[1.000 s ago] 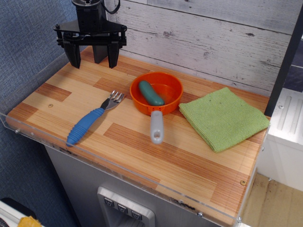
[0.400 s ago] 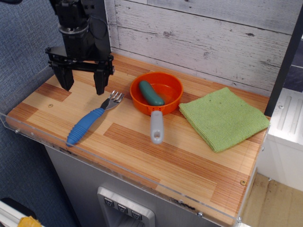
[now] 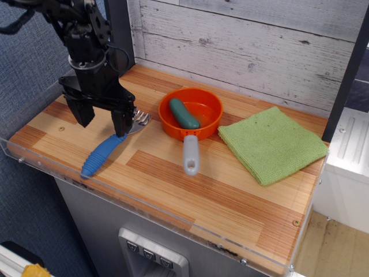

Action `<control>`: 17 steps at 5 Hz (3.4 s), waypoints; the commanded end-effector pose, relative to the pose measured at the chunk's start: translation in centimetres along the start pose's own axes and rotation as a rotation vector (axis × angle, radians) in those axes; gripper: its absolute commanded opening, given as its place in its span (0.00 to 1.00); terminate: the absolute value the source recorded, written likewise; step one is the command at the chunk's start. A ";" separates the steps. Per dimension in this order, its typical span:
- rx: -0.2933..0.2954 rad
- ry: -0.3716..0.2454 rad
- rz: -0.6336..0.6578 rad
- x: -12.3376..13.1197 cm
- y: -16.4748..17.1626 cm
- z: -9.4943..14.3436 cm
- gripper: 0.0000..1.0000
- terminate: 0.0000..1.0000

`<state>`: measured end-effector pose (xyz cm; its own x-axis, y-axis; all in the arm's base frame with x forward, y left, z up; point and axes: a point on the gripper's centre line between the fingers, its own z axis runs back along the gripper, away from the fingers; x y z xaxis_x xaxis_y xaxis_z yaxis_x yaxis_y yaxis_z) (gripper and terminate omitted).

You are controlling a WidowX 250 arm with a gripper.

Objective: Place the blue fork on the front right edge of the table

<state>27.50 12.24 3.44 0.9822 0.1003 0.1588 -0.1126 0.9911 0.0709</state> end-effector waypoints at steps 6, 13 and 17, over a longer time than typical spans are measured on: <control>0.015 -0.061 -0.145 -0.3 0.4 -2.0 0.00 0.00; 0.175 -0.088 1.051 -1.5 -1.7 6.7 0.00 0.00; 0.017 -0.017 1.336 -5.1 -11.3 7.2 0.00 0.00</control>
<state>22.22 -0.06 8.04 0.1178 0.9847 0.1285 -0.9863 0.1311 -0.1003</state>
